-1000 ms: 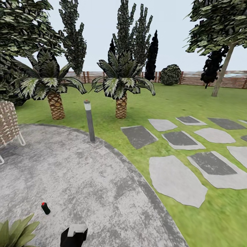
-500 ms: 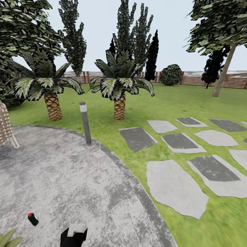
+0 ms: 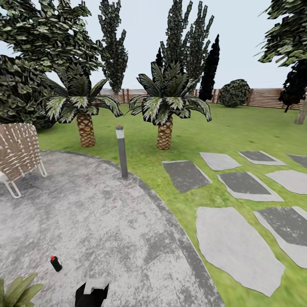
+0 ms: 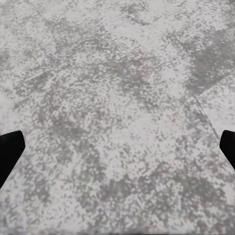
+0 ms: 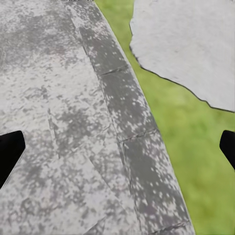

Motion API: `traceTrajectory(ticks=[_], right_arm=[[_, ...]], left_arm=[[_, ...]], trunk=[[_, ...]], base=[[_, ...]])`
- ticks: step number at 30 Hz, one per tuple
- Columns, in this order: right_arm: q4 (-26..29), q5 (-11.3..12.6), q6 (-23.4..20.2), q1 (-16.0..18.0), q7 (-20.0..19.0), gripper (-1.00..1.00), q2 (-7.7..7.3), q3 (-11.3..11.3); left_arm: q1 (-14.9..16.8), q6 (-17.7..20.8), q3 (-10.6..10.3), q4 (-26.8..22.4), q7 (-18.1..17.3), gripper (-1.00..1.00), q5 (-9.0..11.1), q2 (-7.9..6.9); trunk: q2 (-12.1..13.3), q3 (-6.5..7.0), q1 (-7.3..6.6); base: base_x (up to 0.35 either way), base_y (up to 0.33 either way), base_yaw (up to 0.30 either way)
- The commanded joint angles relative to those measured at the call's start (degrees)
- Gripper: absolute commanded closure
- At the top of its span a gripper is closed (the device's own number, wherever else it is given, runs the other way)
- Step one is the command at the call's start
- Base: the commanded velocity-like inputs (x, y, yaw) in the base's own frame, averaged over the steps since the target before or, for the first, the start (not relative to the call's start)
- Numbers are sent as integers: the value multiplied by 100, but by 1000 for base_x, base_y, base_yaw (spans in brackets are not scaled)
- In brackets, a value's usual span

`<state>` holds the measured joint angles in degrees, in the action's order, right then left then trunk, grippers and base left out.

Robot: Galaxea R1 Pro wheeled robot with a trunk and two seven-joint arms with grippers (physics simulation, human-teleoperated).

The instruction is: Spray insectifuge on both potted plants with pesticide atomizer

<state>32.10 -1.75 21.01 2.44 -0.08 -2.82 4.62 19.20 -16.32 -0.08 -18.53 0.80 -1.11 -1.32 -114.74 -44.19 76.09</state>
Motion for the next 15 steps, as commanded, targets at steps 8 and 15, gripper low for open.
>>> traceTrajectory(ticks=[8,15], right_arm=[[-2,-19,17,1,-1,-100,2,13],[-2,-23,13,2,-1,-100,2,8]], left_arm=[[5,-20,-1,7,8,-100,-14,0],[13,0,12,-38,8,-100,-19,0]], trunk=[[-2,-5,-1],[-2,-5,-1]], base=[[1,0,278],[0,0,269]])
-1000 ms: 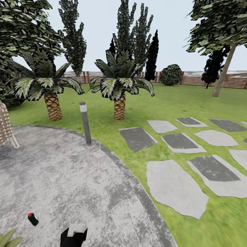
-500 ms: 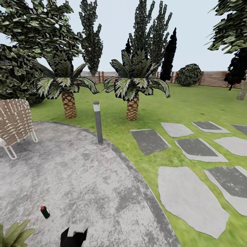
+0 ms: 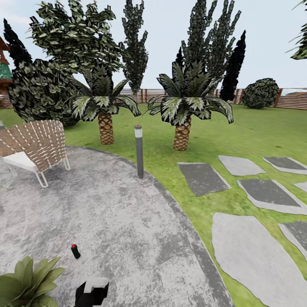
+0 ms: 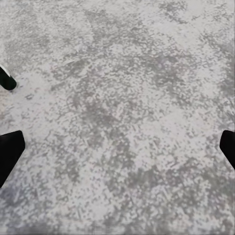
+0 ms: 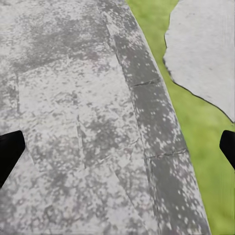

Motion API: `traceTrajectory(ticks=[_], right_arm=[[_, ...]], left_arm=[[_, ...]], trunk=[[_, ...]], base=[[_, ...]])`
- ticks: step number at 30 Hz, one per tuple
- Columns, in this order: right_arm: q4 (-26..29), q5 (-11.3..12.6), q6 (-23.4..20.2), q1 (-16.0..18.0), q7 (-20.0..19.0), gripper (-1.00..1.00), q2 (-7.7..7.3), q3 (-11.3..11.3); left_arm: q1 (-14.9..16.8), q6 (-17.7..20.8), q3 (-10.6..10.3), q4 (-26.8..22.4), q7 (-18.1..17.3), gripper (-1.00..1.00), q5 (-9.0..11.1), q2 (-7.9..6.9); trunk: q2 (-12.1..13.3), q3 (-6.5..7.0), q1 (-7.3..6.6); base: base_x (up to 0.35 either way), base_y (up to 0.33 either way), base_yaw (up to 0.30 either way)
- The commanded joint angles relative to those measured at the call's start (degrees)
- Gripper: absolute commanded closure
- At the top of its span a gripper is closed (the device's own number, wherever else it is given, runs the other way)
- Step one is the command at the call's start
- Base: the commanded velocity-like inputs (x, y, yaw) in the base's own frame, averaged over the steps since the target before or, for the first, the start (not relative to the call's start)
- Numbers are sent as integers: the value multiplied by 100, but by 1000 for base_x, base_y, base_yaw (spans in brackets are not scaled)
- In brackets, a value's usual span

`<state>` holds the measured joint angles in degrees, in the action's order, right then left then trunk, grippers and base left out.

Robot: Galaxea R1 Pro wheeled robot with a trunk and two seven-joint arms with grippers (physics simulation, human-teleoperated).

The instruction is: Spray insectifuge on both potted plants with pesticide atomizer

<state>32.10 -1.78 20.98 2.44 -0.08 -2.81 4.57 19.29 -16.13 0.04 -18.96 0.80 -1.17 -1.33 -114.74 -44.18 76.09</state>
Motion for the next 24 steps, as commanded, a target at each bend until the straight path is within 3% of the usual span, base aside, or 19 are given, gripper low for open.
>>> traceTrajectory(ticks=[1,5,7,10,15,24], right_arm=[[9,-16,18,2,-1,-100,6,24],[333,-11,8,15,-7,-100,1,29],[881,-53,-20,153,-3,-100,0,27],[1242,-118,-64,487,-1,-100,0,26],[1115,-147,-251,897,-20,-100,8,19],[779,-325,-278,968,-20,-100,-34,9]], left_arm=[[58,-3,32,-10,8,-100,-14,-5],[324,38,115,-26,15,-100,-15,-8],[365,34,129,11,16,-100,-15,-8],[363,14,134,23,10,-100,-15,-6],[301,-18,124,0,9,-100,-20,-3],[294,-31,111,-3,8,-100,-23,15]], trunk=[[-2,-5,-1],[-2,-5,-1],[-2,-5,-1],[-2,-5,-1],[-2,-5,-1],[-2,-5,-1]], base=[[0,0,72],[0,0,21],[0,0,3],[0,0,0],[0,0,0],[0,0,15]])
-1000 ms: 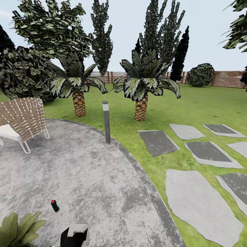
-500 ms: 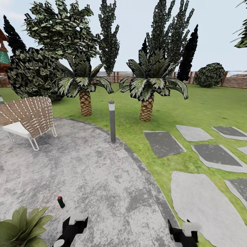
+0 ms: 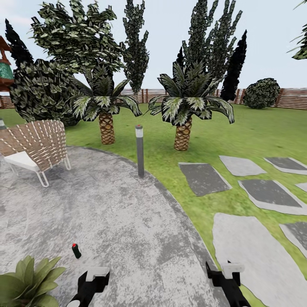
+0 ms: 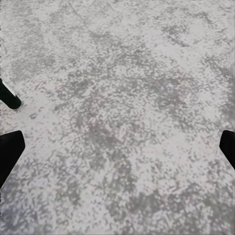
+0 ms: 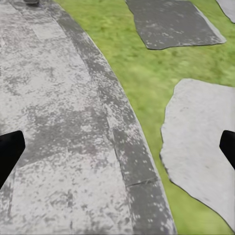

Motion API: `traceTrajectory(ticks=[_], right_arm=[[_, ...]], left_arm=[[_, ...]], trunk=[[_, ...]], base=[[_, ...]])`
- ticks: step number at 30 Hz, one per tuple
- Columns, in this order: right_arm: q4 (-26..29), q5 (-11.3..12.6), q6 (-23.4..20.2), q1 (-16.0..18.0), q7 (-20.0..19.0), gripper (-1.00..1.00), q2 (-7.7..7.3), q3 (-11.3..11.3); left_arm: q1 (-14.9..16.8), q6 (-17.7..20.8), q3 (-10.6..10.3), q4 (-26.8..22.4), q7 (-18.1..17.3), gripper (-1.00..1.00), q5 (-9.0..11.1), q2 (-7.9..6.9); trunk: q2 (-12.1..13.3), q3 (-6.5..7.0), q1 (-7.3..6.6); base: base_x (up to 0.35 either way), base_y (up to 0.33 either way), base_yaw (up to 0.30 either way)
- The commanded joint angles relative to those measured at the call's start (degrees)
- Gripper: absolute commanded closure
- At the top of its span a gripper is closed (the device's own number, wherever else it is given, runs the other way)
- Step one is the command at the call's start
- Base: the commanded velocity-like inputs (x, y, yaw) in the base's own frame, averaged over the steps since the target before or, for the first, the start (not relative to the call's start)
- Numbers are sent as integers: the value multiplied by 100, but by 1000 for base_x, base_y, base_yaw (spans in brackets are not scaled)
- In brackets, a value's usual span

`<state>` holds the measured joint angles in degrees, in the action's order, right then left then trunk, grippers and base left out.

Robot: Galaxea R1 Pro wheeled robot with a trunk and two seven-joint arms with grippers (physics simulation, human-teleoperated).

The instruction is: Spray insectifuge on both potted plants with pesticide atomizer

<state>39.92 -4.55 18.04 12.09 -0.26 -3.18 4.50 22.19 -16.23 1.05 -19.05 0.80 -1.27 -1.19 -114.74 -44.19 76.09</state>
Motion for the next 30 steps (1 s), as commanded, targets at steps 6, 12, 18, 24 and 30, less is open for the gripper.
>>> traceTrajectory(ticks=[6,12,18,24,30], right_arm=[[-10,-62,16,5,-1,-100,2,20],[-14,-63,16,4,-1,-100,2,17],[-19,-69,16,5,-1,-100,3,16],[-19,-72,16,6,-1,-100,8,16],[-19,-72,16,10,-1,-100,5,16]], left_arm=[[5,-20,17,-1,8,-100,-12,-14],[5,-20,18,-2,8,-100,-8,-17],[5,-20,18,4,8,-100,-6,-13],[5,-20,18,6,8,-100,-5,-13],[5,-20,18,12,8,-100,-5,-12]], trunk=[[-2,-5,-1],[-2,-5,-1],[-2,-5,-1],[-2,-5,-1],[-2,-5,-1]], base=[[0,0,232],[0,0,272],[0,0,275],[0,0,275],[40,0,275]])
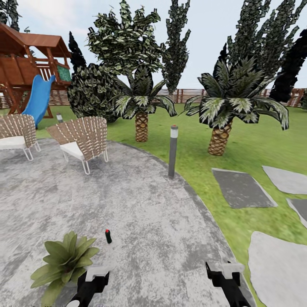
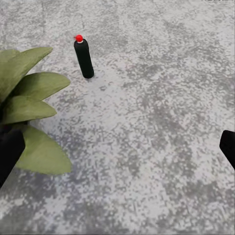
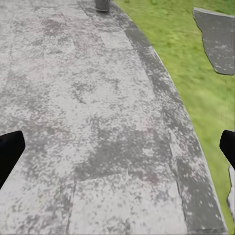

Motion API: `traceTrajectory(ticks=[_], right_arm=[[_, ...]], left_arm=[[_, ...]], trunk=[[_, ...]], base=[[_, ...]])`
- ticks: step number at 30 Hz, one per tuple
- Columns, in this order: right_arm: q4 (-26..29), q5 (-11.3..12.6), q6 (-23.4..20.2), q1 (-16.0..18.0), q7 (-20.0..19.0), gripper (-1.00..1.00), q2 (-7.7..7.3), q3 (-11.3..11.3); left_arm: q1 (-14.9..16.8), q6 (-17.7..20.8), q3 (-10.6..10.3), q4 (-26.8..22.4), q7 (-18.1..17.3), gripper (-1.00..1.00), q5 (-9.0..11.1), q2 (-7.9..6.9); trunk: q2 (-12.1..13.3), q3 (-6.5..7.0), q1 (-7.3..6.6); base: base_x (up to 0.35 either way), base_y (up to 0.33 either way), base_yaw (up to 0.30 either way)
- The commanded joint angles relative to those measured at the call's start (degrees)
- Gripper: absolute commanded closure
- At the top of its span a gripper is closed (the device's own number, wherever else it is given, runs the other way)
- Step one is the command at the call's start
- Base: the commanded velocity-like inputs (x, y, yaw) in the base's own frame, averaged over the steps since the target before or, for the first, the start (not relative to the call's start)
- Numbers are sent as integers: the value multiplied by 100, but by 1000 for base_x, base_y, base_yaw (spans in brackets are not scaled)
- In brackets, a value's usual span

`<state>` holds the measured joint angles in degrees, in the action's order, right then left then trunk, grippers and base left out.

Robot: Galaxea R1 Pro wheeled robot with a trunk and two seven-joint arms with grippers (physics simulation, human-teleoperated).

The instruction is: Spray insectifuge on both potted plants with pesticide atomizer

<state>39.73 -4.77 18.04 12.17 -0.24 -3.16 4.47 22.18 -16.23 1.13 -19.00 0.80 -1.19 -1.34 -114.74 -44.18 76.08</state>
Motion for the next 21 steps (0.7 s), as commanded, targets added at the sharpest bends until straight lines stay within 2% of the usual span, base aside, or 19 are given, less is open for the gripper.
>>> traceTrajectory(ticks=[1,10,13,21], right_arm=[[-1,-49,16,1,-3,-100,3,19],[7,-48,16,-3,-7,-100,6,19],[8,-48,16,-1,-11,-100,6,19],[8,-42,16,2,-11,-100,7,19]], left_arm=[[5,-20,10,9,8,-100,-13,2],[5,-20,10,10,8,-100,-13,9],[5,-20,10,-5,8,-100,-13,11],[5,-24,10,-8,8,-100,-13,11]], trunk=[[-2,-5,0],[-2,-5,0],[-2,-5,0],[-2,-5,0]], base=[[143,0,275],[267,-47,237],[222,-114,16],[23,-11,1]])
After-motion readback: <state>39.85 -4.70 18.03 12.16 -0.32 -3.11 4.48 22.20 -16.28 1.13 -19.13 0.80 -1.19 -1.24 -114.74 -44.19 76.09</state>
